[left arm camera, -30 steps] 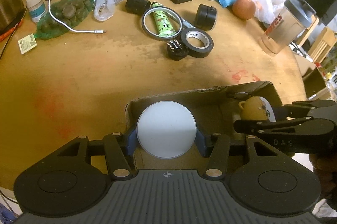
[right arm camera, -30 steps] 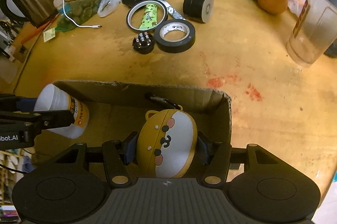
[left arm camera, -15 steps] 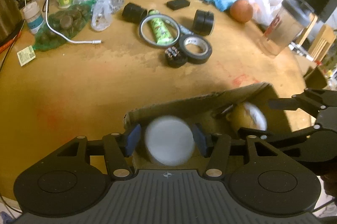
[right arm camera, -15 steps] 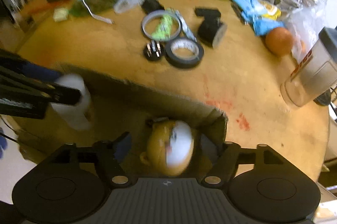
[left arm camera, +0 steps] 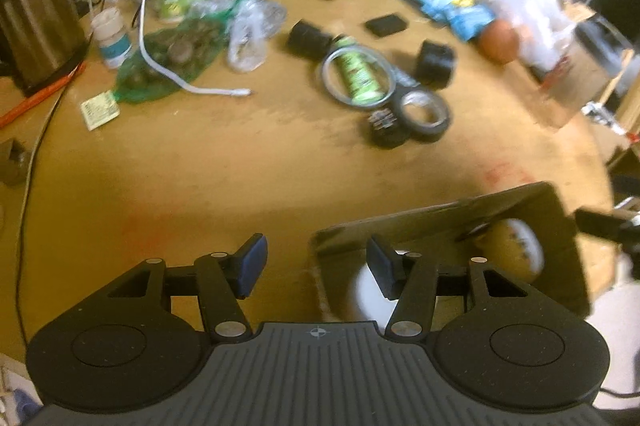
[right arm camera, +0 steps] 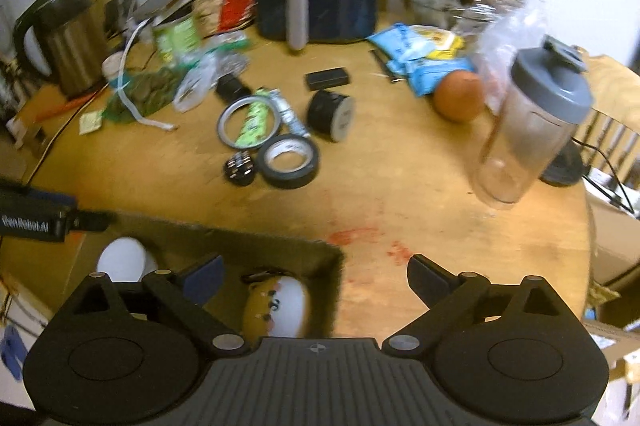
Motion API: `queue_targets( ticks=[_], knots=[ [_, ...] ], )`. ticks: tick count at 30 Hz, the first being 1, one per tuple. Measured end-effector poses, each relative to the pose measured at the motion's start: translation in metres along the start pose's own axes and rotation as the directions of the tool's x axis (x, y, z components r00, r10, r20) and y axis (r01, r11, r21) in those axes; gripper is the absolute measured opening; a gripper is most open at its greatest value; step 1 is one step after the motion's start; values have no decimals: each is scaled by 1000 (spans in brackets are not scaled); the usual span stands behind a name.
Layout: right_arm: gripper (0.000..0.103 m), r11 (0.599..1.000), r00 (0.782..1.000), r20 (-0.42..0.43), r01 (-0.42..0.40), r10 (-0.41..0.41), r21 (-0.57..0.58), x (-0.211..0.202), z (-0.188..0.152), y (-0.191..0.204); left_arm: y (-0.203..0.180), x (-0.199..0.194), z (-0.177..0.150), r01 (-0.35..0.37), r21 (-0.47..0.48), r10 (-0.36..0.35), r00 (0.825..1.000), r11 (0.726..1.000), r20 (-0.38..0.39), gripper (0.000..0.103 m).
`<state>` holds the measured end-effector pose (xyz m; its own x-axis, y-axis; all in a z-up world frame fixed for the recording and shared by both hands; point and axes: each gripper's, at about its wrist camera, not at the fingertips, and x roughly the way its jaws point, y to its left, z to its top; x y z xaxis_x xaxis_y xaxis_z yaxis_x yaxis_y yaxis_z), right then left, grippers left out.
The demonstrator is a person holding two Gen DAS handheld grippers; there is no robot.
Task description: Organize objects
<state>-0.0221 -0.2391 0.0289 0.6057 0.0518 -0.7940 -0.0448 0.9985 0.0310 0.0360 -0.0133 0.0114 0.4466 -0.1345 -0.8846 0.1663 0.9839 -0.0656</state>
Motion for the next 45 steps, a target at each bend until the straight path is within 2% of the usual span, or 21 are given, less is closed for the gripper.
queue_targets(
  ticks=[4, 11, 25, 30, 35, 45],
  knots=[
    [98, 998, 999, 29, 29, -30, 57, -5, 3, -12, 11, 13, 4, -45, -6, 45, 999, 999, -22, 54],
    [99, 992, 997, 45, 57, -63, 112, -7, 7, -24, 11, 18, 7, -34, 0, 34, 999, 999, -18, 54],
    [99, 994, 998, 44, 36, -41, 106, 9, 19, -34, 9, 22, 14, -46, -36, 45, 998, 998, -44, 54],
    [100, 995, 1000, 20, 15, -17, 96, 21, 24, -42, 6, 10, 16, 15, -80, -16, 1000, 997, -12, 54],
    [103, 998, 1000, -9, -4, 5, 67, 41, 35, -48, -5, -3, 26, 73, -86, -70, 997, 994, 37, 54],
    [103, 999, 999, -12, -53, 53, 6, 93, 76, -55, -23, -12, 51, 110, -97, -101, 991, 989, 92, 54]
  ],
)
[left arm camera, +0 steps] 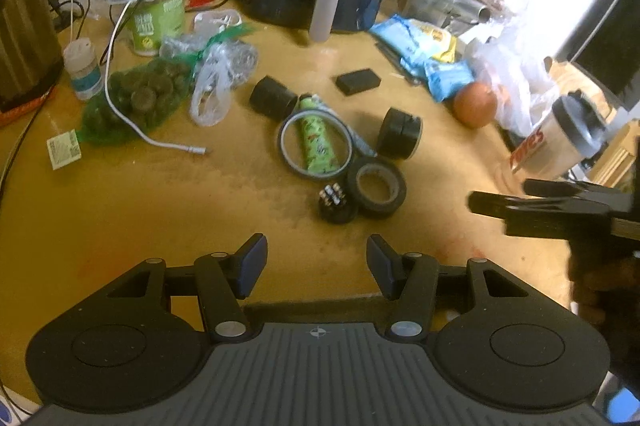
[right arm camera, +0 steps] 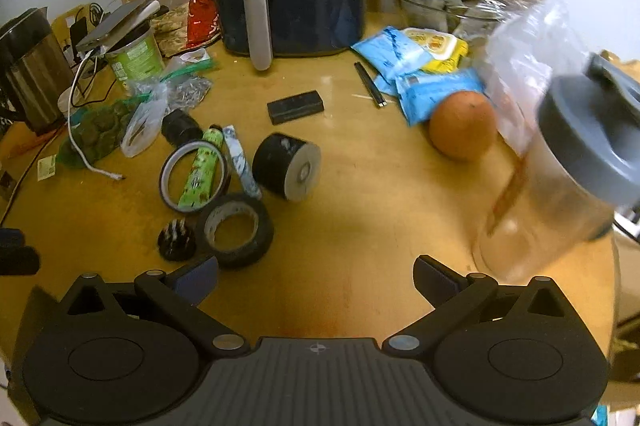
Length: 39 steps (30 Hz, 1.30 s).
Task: Organize objects
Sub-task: 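Withdraw both tools from the box back over the table, then grasp the black cylindrical container with the right tool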
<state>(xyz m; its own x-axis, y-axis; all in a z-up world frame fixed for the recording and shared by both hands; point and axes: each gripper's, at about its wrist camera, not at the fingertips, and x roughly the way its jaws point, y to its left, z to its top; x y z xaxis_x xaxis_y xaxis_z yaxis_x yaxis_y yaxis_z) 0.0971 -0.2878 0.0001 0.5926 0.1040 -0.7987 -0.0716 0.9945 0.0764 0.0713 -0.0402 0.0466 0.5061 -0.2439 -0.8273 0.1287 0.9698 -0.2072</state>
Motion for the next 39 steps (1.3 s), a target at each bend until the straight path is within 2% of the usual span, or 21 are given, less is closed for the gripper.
queue_targets(
  ticks=[13, 22, 28, 31, 35, 39],
  knots=[
    [103, 998, 999, 3, -39, 39, -57, 61, 35, 10, 6, -18, 20, -39, -95, 46, 996, 995, 73, 54],
    [101, 994, 998, 20, -65, 67, -89, 84, 48, 18, 4, -19, 9, -42, -124, 48, 998, 991, 39, 54],
    [90, 993, 995, 37, -84, 88, -84, 95, 56, 28, 2, -16, 5, -48, -131, 50, 999, 990, 12, 54],
    [87, 995, 996, 41, -70, 73, -75, 102, 57, 32, 2, -15, 3, -55, -130, 56, 998, 990, 2, 54],
    [72, 997, 999, 20, -46, 47, -60, 117, 58, 34, 2, -15, 2, -61, -132, 61, 998, 989, -5, 54],
    [62, 998, 999, 12, -43, 43, -40, 124, 62, 30, 3, -14, 1, -66, -140, 65, 998, 988, -10, 54]
  ],
)
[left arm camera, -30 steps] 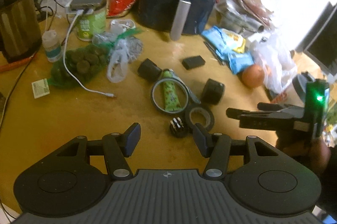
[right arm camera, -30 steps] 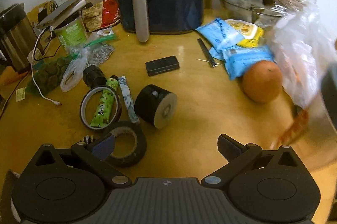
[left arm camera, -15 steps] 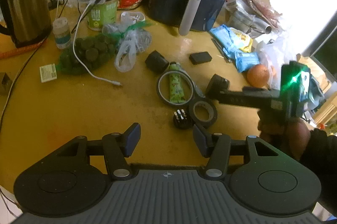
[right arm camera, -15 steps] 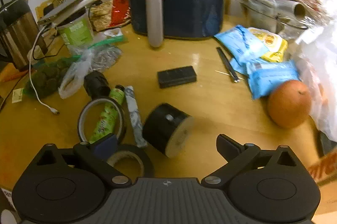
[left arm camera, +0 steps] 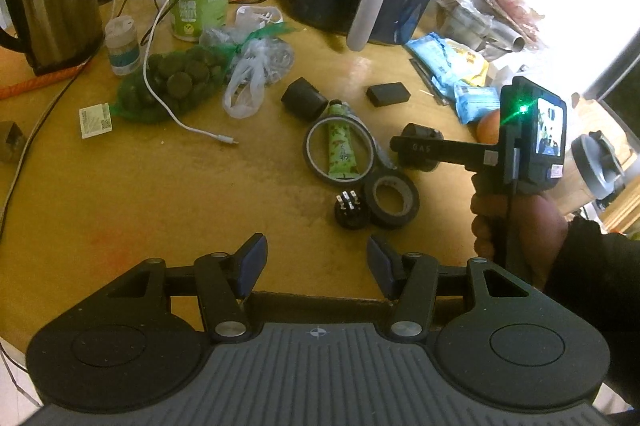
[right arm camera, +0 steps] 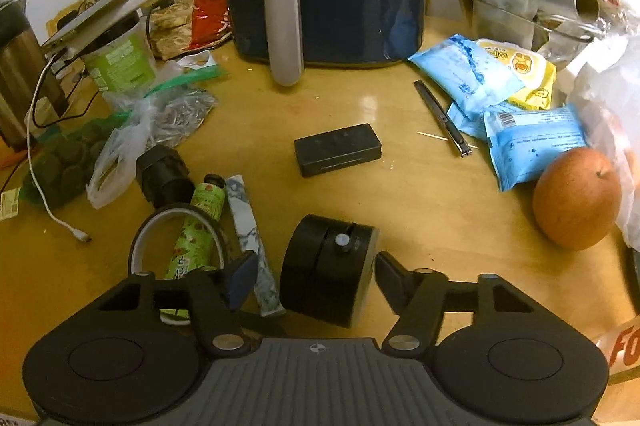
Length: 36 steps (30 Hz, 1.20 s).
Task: Organize objects
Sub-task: 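Grasp the black cylindrical container with the right tool, then lift the black container with the right tool while the left tool grasps the clear tape ring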
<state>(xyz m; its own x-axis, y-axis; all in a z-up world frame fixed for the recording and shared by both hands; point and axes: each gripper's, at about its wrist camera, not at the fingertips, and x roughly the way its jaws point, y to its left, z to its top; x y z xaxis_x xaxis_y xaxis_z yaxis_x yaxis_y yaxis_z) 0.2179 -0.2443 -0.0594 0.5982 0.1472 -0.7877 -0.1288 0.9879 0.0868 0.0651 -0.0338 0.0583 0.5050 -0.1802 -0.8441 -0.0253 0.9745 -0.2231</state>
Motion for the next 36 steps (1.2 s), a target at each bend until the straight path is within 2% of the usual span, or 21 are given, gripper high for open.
queue_targets(
  ticks=[2, 11, 14, 23, 36],
  knots=[
    [48, 1000, 1000, 0, 15, -15, -23, 1, 0, 0, 1, -1, 0, -2, -5, 2, 1000, 1000, 3, 54],
    [48, 996, 999, -28, 35, -38, -84, -7, -4, -7, 3, -3, 3, -10, -8, 10, 1000, 1000, 27, 54],
    [44, 992, 997, -44, 65, -71, -112, 0, -4, -5, 2, -5, 5, -9, 1, 9, 999, 1000, 37, 54],
    [43, 995, 997, -52, 55, -59, -78, 0, -10, -13, 1, -7, 4, -9, 23, 8, 999, 1000, 38, 54],
    [43, 994, 1000, -5, -14, 14, 110, -64, -29, -40, -10, -1, 6, 19, 119, -21, 1000, 993, 17, 54]
  ],
)
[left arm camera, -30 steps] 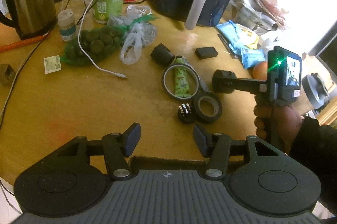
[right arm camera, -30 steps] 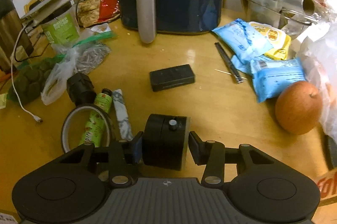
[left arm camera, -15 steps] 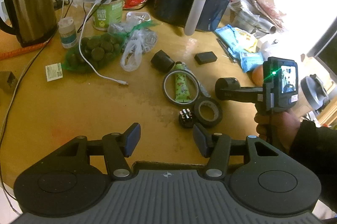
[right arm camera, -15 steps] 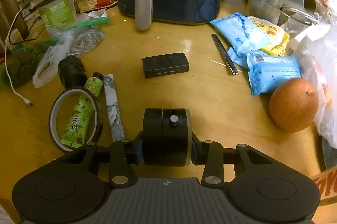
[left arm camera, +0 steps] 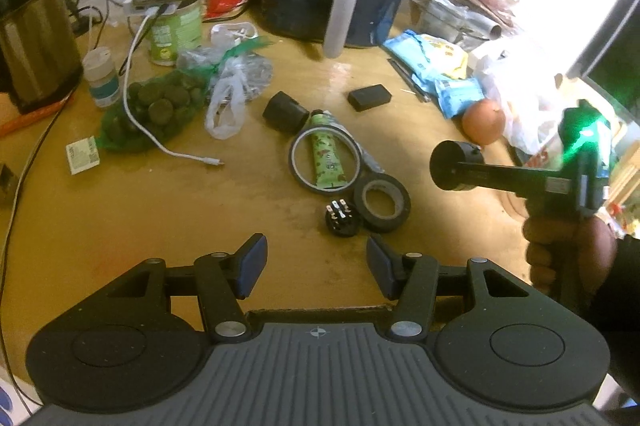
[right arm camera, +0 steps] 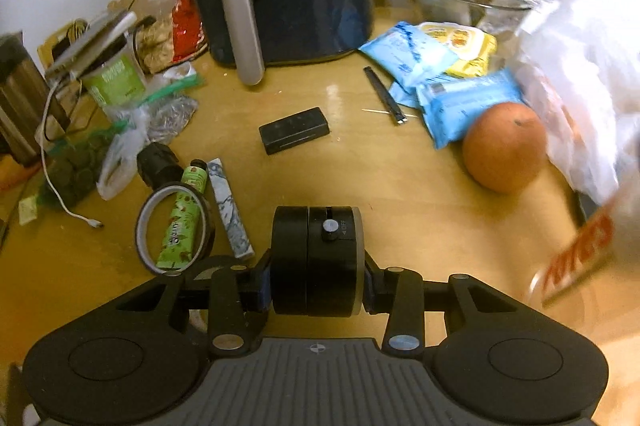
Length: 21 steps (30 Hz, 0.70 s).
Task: Organize objects
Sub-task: 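Lift the black container with the right tool while the left tool grasps the clear tape ring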
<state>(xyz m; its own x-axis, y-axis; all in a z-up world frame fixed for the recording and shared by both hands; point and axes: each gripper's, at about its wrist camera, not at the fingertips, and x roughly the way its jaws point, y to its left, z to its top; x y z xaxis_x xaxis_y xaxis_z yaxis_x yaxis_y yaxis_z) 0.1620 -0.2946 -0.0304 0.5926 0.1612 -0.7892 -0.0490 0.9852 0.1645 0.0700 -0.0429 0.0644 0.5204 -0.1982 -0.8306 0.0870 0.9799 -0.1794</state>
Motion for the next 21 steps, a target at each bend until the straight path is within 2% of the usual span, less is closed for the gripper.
queue_targets(
  ticks=[11, 21],
  knots=[
    [43, 995, 1000, 27, -8, 6, 103, -49, -23, -15, -9, 13, 11, 36, 83, -36, 999, 996, 0, 54],
    [43, 991, 999, 53, 7, -15, 132, -79, -27, -19, -13, 23, 36, 55, 132, -63, 997, 990, 53, 54]
  ],
)
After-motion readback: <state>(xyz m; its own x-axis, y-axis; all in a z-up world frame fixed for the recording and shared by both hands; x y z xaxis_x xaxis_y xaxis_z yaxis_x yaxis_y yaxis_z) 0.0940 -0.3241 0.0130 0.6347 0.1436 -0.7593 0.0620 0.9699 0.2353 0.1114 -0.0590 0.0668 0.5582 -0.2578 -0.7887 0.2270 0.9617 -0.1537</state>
